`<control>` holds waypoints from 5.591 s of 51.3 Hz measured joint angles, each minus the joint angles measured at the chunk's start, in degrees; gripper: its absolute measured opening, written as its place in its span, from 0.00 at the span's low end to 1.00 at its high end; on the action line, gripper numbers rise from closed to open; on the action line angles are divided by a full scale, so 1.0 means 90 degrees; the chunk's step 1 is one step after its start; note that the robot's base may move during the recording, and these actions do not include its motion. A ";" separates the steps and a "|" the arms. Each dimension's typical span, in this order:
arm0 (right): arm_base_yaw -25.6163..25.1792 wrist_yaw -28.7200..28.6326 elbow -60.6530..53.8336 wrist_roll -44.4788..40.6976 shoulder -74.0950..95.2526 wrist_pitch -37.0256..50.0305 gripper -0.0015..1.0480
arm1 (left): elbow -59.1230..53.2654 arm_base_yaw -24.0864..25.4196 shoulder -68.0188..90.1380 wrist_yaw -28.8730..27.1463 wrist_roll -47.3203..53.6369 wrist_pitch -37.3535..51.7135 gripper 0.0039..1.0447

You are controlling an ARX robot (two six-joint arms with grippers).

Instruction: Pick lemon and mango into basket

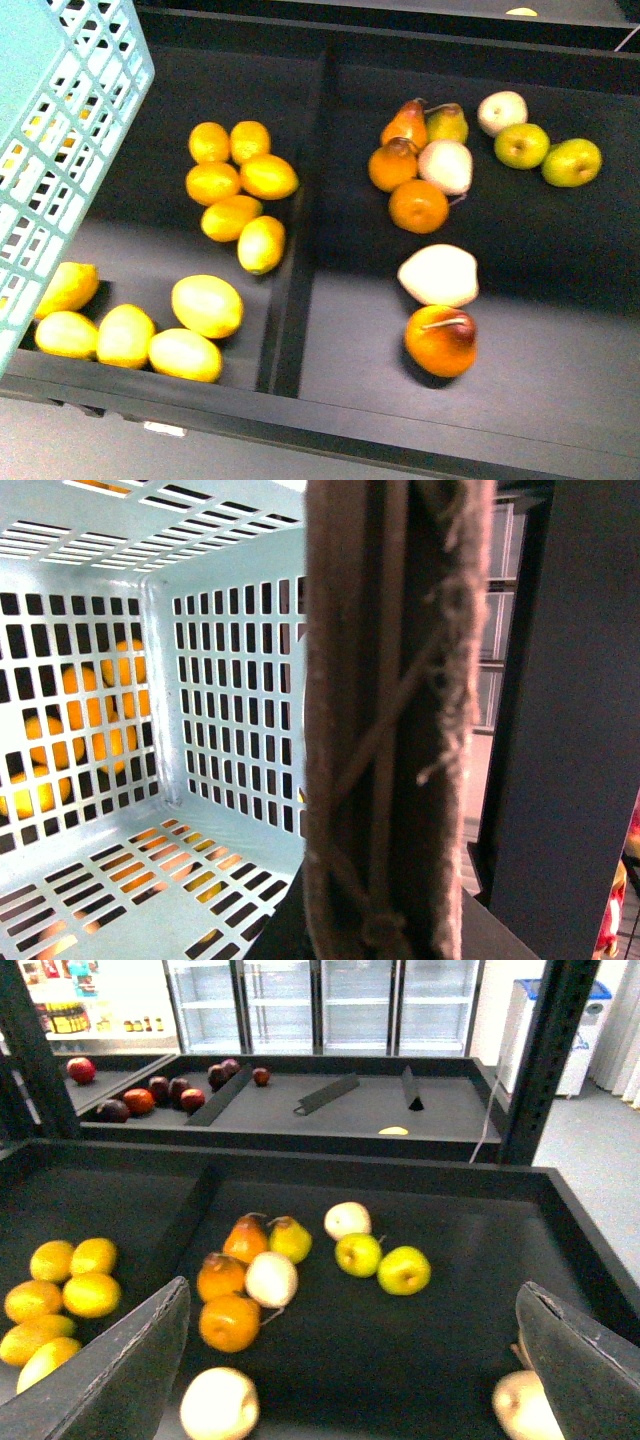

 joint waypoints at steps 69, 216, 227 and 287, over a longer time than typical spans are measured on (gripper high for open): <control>0.0000 0.0000 0.0000 0.0002 0.0007 -0.0005 0.92 | 0.0002 0.0002 0.0002 0.0012 0.0000 -0.0007 0.04; -0.4017 0.0867 0.1880 0.2103 0.5904 -0.0129 0.92 | 0.3706 -0.5231 0.5217 0.0629 0.2907 -0.0359 0.04; -0.4617 0.1042 0.2871 0.1921 0.8927 0.2001 0.92 | 0.3706 -0.5231 0.5217 0.0624 0.2905 -0.0357 0.04; -0.4252 0.1379 0.8898 0.4187 1.6189 0.1491 0.92 | 0.3706 -0.5231 0.5217 0.0614 0.2905 -0.0359 0.04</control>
